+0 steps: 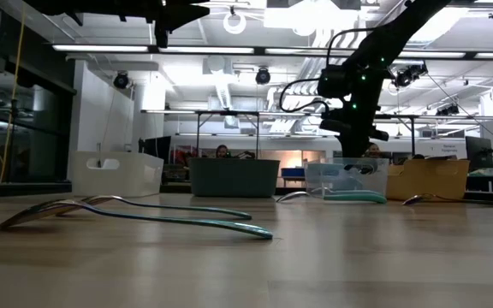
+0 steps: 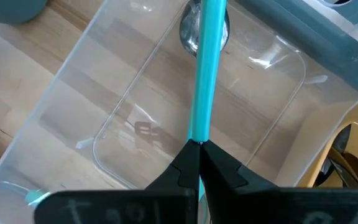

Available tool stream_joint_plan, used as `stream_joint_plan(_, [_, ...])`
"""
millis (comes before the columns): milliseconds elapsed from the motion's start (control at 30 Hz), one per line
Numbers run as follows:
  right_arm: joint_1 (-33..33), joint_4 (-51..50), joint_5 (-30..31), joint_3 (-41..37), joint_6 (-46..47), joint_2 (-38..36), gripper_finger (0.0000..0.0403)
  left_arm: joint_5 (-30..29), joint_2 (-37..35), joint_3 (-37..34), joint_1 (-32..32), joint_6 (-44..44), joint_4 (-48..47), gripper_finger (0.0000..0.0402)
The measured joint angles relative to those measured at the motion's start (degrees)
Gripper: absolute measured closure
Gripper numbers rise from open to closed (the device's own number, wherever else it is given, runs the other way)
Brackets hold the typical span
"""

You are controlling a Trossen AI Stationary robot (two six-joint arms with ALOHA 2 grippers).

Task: Sort silverware by color (type)
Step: Put the light blue spoon into the transparent bin, then put the green spoon into the white bin

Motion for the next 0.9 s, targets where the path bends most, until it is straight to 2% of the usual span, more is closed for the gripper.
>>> stream_joint_plan(200, [0.13, 0.02, -1.33, 0.0, 0.96, 0.0, 0.0371, 0.0, 0.0, 0.0, 0.0, 1.83, 0.0, 0.0288])
stream_joint_plan(367, [0.13, -0.03, -2.06, -0.02, 0.82, -0.54, 0.0321, 0.0, 0.0, 0.0, 0.0, 1.28, -0.01, 0.0288])
stream_joint_plan(567, [0.13, -2.75, -3.12, 1.95, -6.11, -6.93, 0.0263, 0.0, 0.0, 0.0, 0.0, 1.24, -0.01, 0.0288])
stream_joint_plan(633, [0.13, -3.21, -5.74, 2.16, -6.54, -11.1, 0.0251, 0.0, 0.0, 0.0, 0.0, 1.26, -0.02, 0.0288])
stream_joint_plan(733, [0.77, -3.38, -13.3, 1.77, -4.21, -18.31, 0.0241, 0.02, 0.0, 0.0, 0.0, 1.22, -0.02, 0.0288])
stream_joint_plan(833, [3.36, -2.55, -20.14, 0.62, -1.39, -25.01, 0.0238, 0.02, 0.0, 0.0, 0.0, 1.23, -0.02, 0.0288])
stream_joint_plan(900, [6.24, 0.05, -22.62, -0.57, 0.14, -29.22, 0.0238, 0.02, 0.0, 0.0, 0.0, 1.22, -0.02, 0.0288])
